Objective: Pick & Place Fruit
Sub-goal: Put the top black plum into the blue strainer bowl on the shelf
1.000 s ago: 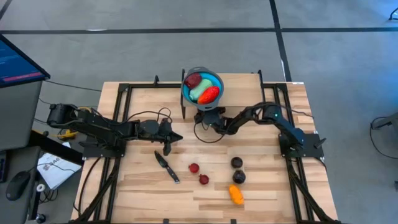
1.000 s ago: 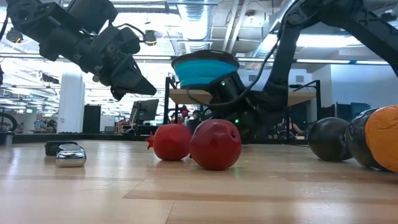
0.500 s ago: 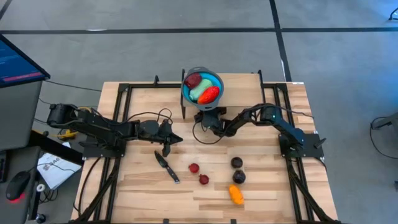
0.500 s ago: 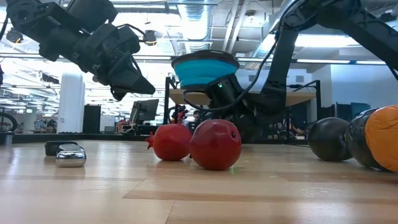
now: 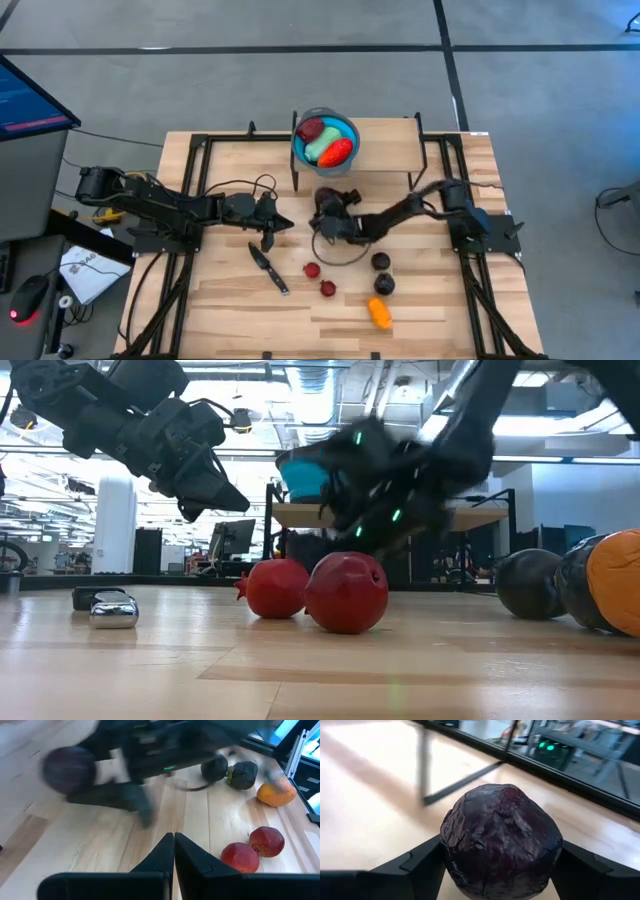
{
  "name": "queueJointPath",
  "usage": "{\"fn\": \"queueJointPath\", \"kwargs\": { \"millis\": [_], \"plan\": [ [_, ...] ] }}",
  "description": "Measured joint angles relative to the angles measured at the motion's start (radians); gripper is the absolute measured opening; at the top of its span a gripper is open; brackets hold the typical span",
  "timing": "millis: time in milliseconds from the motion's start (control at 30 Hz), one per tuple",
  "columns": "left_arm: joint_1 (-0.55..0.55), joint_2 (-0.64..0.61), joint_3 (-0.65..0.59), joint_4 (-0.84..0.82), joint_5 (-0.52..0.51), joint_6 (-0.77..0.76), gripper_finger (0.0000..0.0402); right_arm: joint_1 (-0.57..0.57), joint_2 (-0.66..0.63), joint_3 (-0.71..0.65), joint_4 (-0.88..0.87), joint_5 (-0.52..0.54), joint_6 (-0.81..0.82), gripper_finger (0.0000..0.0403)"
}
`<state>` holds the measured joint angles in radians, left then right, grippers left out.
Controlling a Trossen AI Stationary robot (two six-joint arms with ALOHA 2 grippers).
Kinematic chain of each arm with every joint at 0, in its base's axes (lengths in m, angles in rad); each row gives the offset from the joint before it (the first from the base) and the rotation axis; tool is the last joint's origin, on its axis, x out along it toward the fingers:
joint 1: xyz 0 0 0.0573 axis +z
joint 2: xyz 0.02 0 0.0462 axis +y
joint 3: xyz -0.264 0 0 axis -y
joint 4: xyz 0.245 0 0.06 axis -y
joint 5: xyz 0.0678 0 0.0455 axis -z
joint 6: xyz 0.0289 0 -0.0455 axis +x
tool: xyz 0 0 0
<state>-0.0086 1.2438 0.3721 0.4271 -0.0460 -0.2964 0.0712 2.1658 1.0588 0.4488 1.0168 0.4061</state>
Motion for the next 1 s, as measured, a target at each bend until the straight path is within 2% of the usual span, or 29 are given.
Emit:
{"fn": "queueJointPath", "kwargs": {
  "millis": [167,267,333,467,600,700,800,900,967,1000],
  "plan": [
    [0.0,0.0,0.0,0.0,0.0,0.001,0.0008,0.147,-0.118,0.0,-0.283,0.002,0.151,0.0293],
    [-0.003,0.0,0.0,0.0,0.001,0.023,0.0008,0.244,-0.201,0.001,-0.41,-0.027,0.177,0.0293],
    [-0.012,0.0,0.0,0.006,0.017,0.08,0.0008,0.291,-0.259,0.0,-0.469,-0.142,0.14,0.0293],
    [-0.054,0.0,0.0,0.073,0.044,0.182,0.0008,0.319,-0.36,-0.006,-0.444,-0.531,0.035,0.0293],
    [-0.12,0.0,0.0,0.182,0.043,0.298,0.0011,0.292,-0.397,-0.102,-0.165,-0.768,-0.037,0.0293],
    [-0.176,0.0,0.015,0.208,0.043,0.379,0.0029,0.248,-0.388,-0.218,0.205,-0.894,-0.029,0.0293],
    [-0.23,0.0,0.052,0.208,0.043,0.455,0.0064,0.199,-0.328,-0.319,0.587,-0.963,0.033,0.0293],
    [-0.273,0.0,0.097,0.209,0.043,0.546,0.0113,0.156,-0.236,-0.36,0.915,-0.996,0.114,0.0293],
    [-0.301,-0.001,0.123,0.21,0.038,0.627,0.0152,0.133,-0.175,-0.356,1.088,-1.015,0.157,0.0295],
    [-0.314,-0.001,0.133,0.209,0.028,0.673,0.0172,0.123,-0.149,-0.348,1.119,-1.031,0.179,0.0295]
  ]
}}
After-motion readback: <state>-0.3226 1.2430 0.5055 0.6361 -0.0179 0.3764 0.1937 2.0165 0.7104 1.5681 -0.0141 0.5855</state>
